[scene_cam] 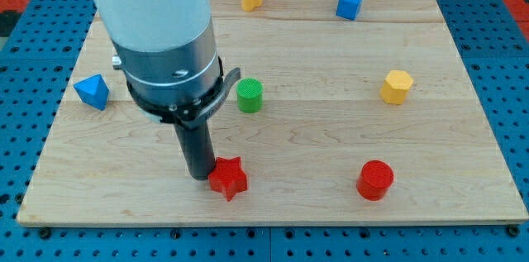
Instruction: Drag the green circle towards the bottom left corner
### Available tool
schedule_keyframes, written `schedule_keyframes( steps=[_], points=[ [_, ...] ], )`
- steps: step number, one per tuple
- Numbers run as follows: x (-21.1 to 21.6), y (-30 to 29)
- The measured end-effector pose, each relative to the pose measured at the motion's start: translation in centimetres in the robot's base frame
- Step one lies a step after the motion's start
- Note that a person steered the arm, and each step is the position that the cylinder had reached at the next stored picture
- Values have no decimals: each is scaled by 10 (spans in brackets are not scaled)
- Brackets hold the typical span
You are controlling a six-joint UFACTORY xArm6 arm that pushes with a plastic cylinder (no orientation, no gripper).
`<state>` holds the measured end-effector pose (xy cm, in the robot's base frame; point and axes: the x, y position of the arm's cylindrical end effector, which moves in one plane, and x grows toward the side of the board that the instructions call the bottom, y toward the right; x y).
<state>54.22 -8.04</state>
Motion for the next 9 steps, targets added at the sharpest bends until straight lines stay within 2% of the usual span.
schedule_keyframes(
  steps=[1, 2, 3, 4, 5, 6, 7, 8, 9],
  points=[
    [-46, 86],
    [-62, 120],
    [-71, 82],
    [-73, 98],
    [-106, 113],
    [-83, 37],
    [-42, -19],
    [-81, 58],
    [-107, 21]
  ],
)
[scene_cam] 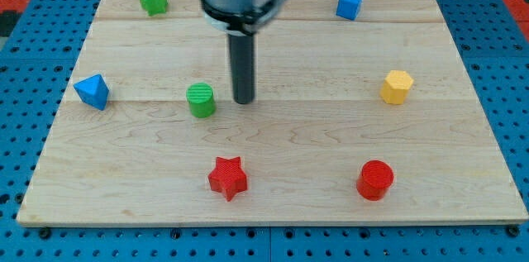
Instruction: Drag the green circle towards the bottom left corner
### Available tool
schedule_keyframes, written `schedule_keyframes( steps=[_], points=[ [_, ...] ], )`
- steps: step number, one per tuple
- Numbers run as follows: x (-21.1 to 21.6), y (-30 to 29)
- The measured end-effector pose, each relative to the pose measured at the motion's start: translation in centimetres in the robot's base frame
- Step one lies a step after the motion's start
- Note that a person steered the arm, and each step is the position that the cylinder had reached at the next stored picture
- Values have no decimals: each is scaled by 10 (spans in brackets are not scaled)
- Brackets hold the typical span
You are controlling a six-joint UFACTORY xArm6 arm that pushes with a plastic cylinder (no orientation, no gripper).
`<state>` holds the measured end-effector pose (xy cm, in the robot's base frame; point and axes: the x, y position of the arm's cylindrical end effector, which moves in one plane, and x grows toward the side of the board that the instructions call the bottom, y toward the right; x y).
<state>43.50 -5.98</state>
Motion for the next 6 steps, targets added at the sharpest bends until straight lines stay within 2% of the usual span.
schedule_keyframes(
  steps=[1, 2, 3, 5, 6],
  points=[
    [15, -103],
    [82, -141],
    [86, -126],
    [35, -196],
    [17, -197]
  ],
)
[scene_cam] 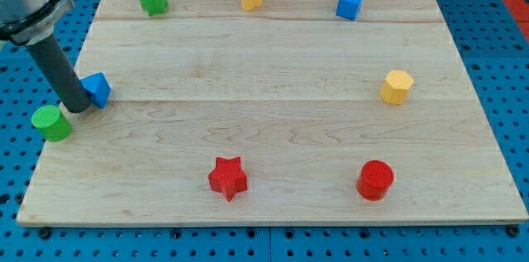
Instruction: Drag the green circle towards the bottom left corner
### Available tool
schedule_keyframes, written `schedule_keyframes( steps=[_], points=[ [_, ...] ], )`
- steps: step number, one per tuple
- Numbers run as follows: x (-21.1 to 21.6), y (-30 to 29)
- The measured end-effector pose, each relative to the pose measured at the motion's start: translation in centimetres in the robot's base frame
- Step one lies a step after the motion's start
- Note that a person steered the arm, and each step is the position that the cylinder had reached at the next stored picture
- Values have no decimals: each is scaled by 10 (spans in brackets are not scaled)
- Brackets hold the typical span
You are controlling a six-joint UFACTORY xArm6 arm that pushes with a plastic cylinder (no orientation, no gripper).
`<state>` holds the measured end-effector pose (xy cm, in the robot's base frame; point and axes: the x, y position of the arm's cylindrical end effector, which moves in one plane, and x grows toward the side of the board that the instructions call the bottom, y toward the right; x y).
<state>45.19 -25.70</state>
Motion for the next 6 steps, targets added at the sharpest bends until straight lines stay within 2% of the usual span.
schedule_keyframes(
  steps=[1, 2, 4, 6],
  points=[
    [-1, -39],
    [2, -47],
    [74, 17],
    [85, 32]
  ],
)
